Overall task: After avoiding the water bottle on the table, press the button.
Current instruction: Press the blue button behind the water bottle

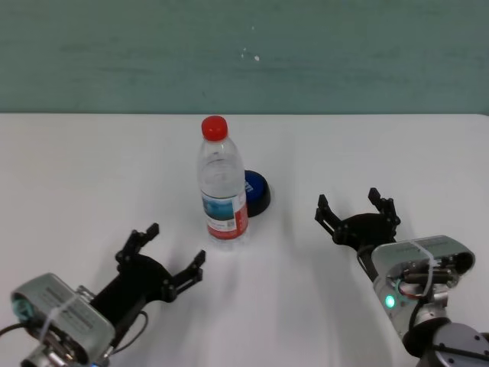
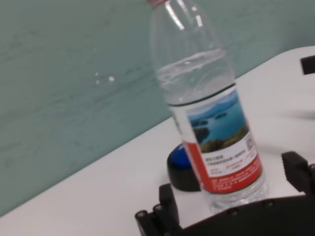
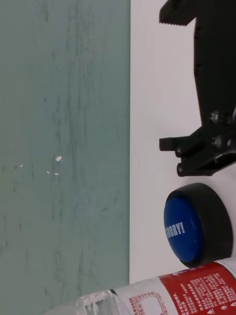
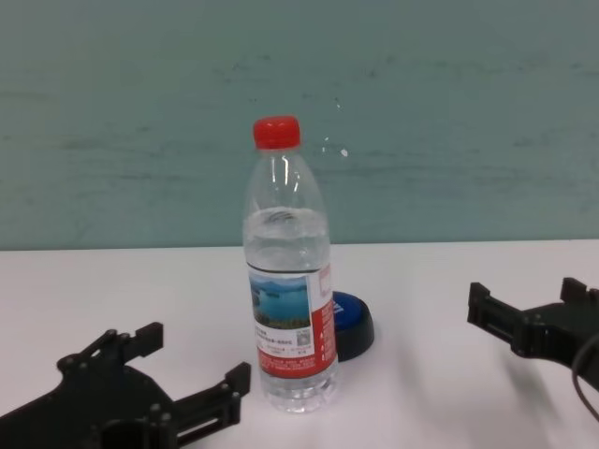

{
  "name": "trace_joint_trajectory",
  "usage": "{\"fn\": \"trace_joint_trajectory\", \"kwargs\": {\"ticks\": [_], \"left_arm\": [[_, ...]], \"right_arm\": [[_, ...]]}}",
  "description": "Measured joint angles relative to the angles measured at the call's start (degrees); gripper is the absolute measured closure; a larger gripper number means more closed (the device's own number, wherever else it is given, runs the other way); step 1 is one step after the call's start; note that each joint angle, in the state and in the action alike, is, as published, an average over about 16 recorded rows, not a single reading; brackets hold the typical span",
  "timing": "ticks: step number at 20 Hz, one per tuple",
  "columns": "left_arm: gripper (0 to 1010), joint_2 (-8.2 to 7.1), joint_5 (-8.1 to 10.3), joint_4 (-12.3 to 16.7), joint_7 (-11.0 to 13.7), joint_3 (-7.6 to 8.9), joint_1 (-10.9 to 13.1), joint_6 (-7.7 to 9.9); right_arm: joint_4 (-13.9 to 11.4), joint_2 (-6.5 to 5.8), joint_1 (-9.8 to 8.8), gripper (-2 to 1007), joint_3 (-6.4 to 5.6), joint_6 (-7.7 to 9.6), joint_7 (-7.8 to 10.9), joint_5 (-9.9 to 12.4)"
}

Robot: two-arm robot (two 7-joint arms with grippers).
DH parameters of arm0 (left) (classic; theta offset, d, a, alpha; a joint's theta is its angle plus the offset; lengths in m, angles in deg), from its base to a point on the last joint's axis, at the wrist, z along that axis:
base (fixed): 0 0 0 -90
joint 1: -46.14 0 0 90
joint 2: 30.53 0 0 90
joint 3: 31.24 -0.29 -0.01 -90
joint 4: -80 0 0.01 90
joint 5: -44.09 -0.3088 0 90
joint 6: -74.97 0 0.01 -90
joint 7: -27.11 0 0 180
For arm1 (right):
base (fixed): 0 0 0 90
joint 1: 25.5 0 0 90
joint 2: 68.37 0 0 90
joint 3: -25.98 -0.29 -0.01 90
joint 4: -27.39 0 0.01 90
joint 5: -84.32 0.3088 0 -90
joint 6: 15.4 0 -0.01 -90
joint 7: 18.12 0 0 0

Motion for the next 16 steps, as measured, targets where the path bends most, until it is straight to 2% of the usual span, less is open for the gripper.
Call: {"fn": "trace_joint_trajectory", "kwargs": {"ticks": [7,16], "left_arm": [[10,-0.31,-1.0,-1.01,-0.14,-1.2,-1.33,-1.53],[10,-0.2,-1.38,-1.36,-0.65,-1.34,-1.94,-2.07]], "right_arm": [[0.0,0.0,0.0,1,0.0,0.0,0.0,0.0],[0.0,0.0,0.0,1,0.0,0.0,0.0,0.0]]}}
